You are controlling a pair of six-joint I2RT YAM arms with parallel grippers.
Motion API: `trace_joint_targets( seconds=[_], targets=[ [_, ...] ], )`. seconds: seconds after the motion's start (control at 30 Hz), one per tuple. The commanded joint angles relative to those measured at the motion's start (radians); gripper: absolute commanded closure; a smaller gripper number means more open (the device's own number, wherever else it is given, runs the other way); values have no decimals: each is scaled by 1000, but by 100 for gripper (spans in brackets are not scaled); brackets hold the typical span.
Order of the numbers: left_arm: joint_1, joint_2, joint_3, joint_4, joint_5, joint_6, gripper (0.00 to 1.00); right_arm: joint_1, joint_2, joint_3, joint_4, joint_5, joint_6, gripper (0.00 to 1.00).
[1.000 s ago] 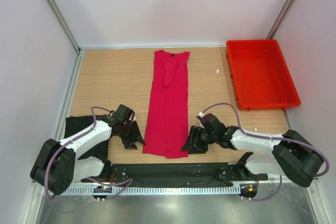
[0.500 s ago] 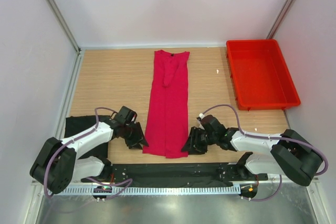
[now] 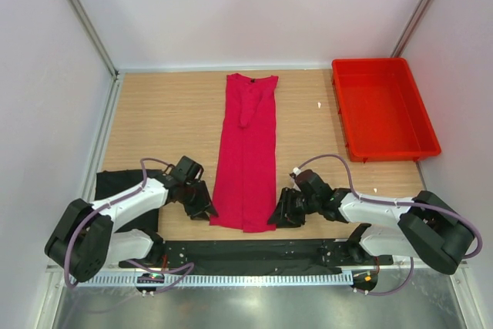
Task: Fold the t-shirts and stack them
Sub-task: Fold the tshirt
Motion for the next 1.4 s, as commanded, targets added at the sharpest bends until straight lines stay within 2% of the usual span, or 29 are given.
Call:
trace_joint_targets(
  seconds=[0.0, 0.07, 0.13, 0.17, 0.2, 0.27, 0.4, 0.5, 0.53, 0.63, 0.8, 1.07, 1.37],
  targets=[
    [-5, 37, -38, -37, -52, 9, 65, 7, -7, -7, -2, 9, 0, 60],
    [-5, 36, -49, -14, -40, 9, 77, 7, 2, -11, 12, 3, 0, 74],
    [-7, 33, -50, 11, -22, 20, 96, 7, 9, -15, 21, -3, 3, 92],
    [-13, 33, -41, 14, -20, 25, 100, 7, 4, -17, 28, -3, 1, 97],
    [-21, 33, -29, 14, -19, 35, 100, 7, -20, -17, 25, 3, 1, 99],
    [-41, 25, -1, -1, -25, 39, 100, 7, -57, -8, -10, 25, -2, 99],
    [-71, -3, 164, -73, -55, 52, 100, 1, -131, 119, -170, 113, -77, 99],
    [-71, 20, 310, -113, -77, 59, 100, -58, -119, 236, -262, 131, -138, 99],
    [-71, 34, 348, -127, -88, 63, 100, -112, -105, 267, -279, 124, -182, 99],
    [-67, 112, 494, -147, -114, 88, 100, -196, -6, 393, -320, 55, -271, 99],
    [13, 293, 648, -110, -108, 115, 100, -342, 229, 630, -377, -4, -384, 99],
    [177, 513, 836, -28, -62, 152, 100, -436, 511, 919, -445, -49, -471, 99],
    [234, 703, 977, 2, 52, 177, 100, -506, 676, 1069, -474, -96, -497, 99]
  ],
)
